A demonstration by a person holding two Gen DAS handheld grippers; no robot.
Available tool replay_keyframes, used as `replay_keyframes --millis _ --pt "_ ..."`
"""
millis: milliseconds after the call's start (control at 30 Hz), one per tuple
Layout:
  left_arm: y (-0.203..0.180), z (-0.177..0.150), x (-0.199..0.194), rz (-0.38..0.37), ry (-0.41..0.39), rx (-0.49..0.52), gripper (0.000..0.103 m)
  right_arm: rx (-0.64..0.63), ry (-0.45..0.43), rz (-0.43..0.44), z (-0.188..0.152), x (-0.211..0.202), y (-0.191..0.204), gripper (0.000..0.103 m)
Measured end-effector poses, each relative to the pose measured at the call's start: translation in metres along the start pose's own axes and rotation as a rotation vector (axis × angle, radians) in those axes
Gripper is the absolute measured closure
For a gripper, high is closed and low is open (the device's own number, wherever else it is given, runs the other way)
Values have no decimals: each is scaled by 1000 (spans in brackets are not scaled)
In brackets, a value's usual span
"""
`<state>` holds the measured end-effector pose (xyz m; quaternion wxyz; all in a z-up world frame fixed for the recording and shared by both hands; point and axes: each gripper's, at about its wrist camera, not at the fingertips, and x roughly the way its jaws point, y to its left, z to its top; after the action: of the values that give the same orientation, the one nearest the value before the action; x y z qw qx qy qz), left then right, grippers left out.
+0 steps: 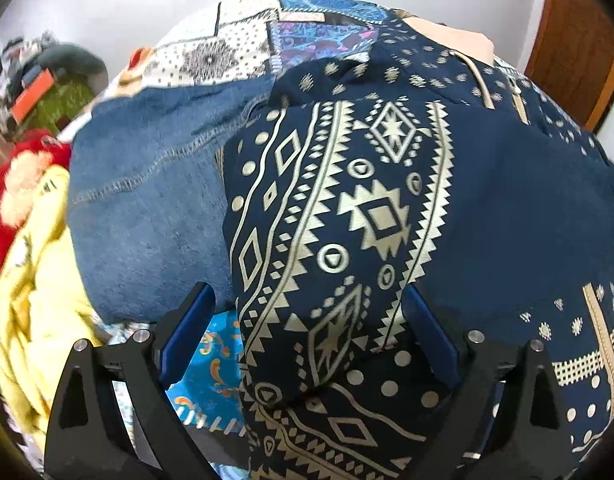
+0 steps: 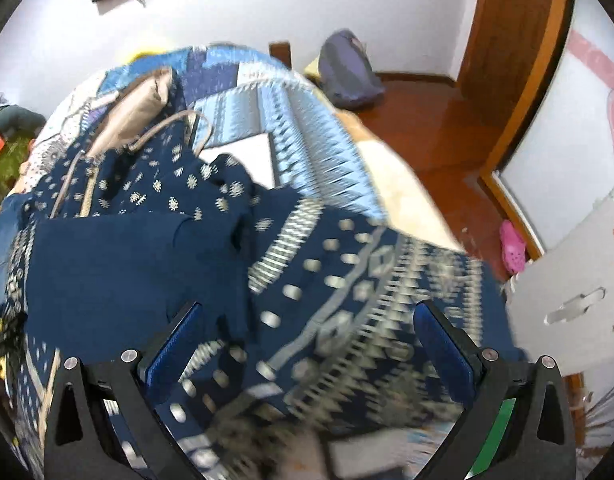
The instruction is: Fold large clothes
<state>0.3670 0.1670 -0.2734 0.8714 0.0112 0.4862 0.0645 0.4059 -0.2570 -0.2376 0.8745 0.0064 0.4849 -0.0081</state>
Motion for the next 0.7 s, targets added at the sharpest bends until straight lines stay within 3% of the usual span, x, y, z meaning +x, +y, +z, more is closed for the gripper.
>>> replay_keyframes --millis 167,400,567,700 --pt "-20 10 -30 -7 -72 71 8 59 -39 31 -20 -34 -50 0" --pt "-73 36 -61 -96 -152 173 7 237 24 164 -47 -36 -110 0" --pt "-110 48 -45 -140 -119 200 8 468 89 314 -59 -5 -145 1" --pt "-128 55 -23 -181 -71 193 7 626 76 421 -70 7 -167 4"
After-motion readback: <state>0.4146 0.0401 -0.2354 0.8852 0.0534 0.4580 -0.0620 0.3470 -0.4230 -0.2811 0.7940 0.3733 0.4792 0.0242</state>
